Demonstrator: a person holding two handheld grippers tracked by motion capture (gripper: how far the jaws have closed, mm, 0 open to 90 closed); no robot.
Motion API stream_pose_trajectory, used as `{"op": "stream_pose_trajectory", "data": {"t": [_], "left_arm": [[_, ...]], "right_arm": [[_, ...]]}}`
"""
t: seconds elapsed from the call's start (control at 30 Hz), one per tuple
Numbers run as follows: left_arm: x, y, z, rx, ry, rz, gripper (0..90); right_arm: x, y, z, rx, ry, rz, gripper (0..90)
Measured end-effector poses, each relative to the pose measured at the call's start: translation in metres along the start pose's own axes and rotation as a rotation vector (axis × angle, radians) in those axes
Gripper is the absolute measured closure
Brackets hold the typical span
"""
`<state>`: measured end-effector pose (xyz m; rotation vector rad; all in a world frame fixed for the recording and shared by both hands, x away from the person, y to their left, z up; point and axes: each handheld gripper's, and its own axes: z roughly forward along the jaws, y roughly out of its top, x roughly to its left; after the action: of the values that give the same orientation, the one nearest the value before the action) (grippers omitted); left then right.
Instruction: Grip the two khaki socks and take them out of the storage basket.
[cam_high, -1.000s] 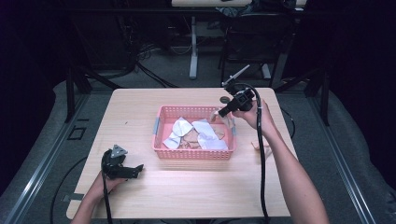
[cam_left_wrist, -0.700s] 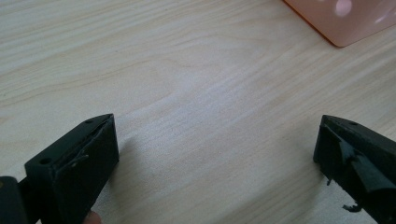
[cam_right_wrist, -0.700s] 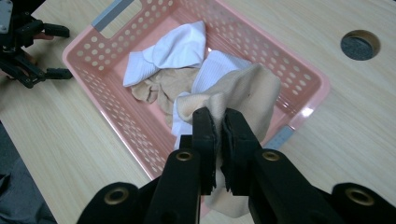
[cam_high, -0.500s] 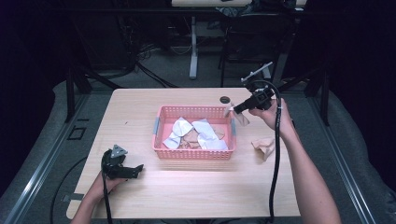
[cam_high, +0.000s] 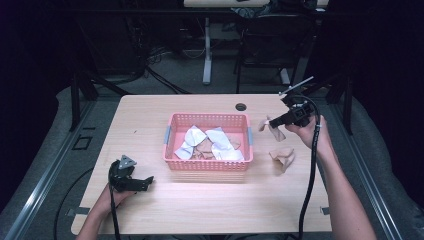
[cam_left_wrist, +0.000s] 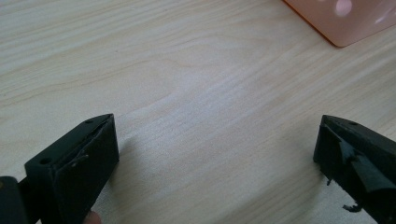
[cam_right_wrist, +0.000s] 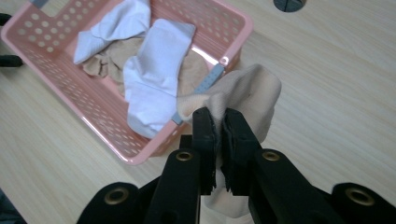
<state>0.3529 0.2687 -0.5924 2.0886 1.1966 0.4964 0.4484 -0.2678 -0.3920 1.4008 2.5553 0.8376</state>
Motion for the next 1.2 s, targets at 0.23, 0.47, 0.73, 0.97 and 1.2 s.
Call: {"op": "stream_pose_trajectory", "data": {"t": [0.23, 0.47, 0.73, 0.97, 1.2], "left_arm": [[0.0, 0.0, 0.0, 0.0, 0.002, 0.0, 0.0], [0.0, 0.0, 0.0, 0.0, 0.001, 0.0, 0.0], [0.0, 0.0, 0.0, 0.0, 0.001, 0.0, 0.0], [0.0, 0.0, 0.0, 0.0, 0.002, 0.0, 0.1], [0.0, 0.0, 0.0, 0.0, 0.002, 0.0, 0.0]], "right_arm": [[-0.019, -0.02, 0.016, 0.018, -0.026, 0.05, 84.7], [-0.033, -0.028, 0.038, 0.051, -0.019, 0.091, 84.7], [-0.037, -0.033, 0.061, 0.114, -0.03, 0.093, 84.7], [-0.034, -0.039, 0.089, 0.148, -0.019, 0.096, 84.4], [-0.031, -0.043, 0.106, 0.176, -0.011, 0.094, 83.2]]}}
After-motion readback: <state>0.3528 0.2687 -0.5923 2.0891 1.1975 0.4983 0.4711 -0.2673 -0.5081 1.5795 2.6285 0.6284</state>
